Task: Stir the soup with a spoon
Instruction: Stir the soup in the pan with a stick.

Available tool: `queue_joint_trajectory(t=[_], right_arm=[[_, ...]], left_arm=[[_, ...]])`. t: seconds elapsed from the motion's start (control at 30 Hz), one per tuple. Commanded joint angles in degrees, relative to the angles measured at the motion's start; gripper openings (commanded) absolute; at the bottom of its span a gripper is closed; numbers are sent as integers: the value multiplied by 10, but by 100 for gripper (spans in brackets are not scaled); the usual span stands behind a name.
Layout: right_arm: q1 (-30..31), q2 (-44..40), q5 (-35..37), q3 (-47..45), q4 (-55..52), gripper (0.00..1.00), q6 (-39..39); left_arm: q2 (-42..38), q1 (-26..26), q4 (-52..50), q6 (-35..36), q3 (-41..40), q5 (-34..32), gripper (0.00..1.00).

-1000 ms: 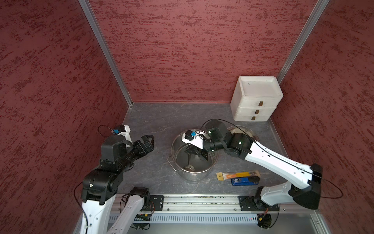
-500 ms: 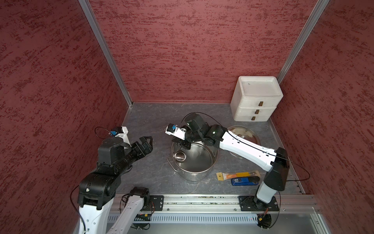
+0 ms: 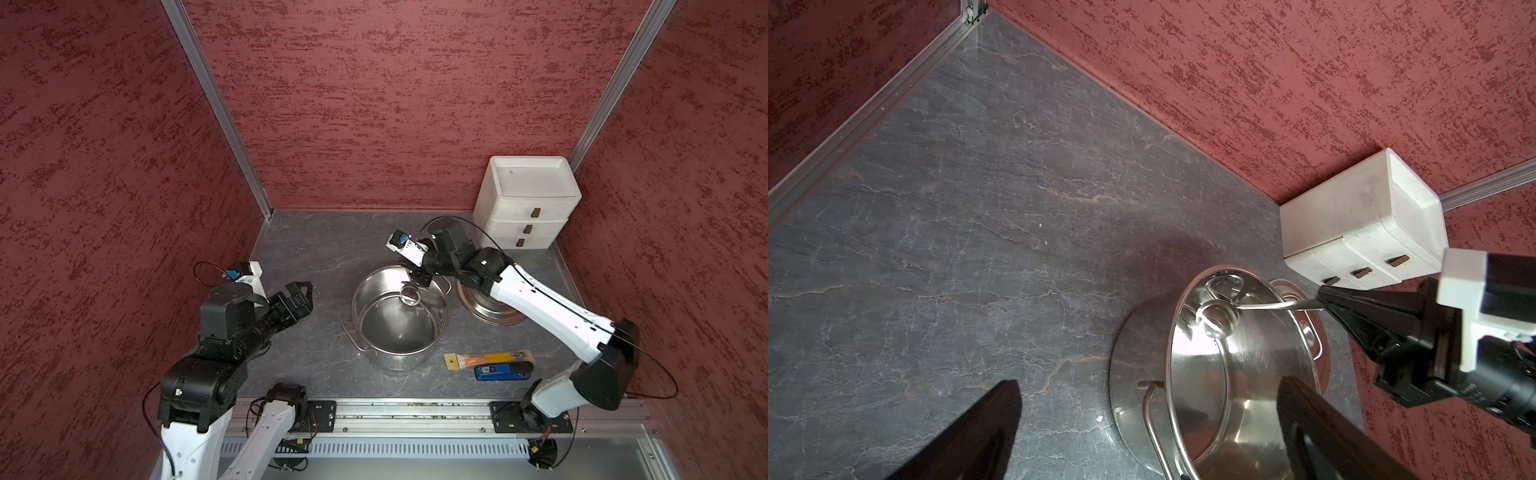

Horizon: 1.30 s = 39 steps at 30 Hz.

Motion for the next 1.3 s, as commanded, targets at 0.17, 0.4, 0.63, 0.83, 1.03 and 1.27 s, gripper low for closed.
queue_joint_trajectory(t=[0.17, 0.4, 0.63, 0.83, 1.03, 1.27], right_arm=[[-3, -143, -34, -106, -60, 0, 25], [35, -218, -86, -152, -60, 0, 76], [110, -199, -91, -141, -32, 0, 110], [152, -117, -114, -88, 9, 0, 109], [157, -37, -93, -34, 47, 0, 84], [128, 65, -50, 36, 77, 0, 32]], left_arm=[[9, 2, 24, 12, -7, 7, 100], [22, 3, 30, 20, -3, 11, 100], [16, 2, 31, 18, -10, 8, 100], [7, 2, 26, 15, -14, 6, 100], [-2, 2, 15, 15, -10, -3, 100], [3, 2, 14, 15, -3, 0, 100]])
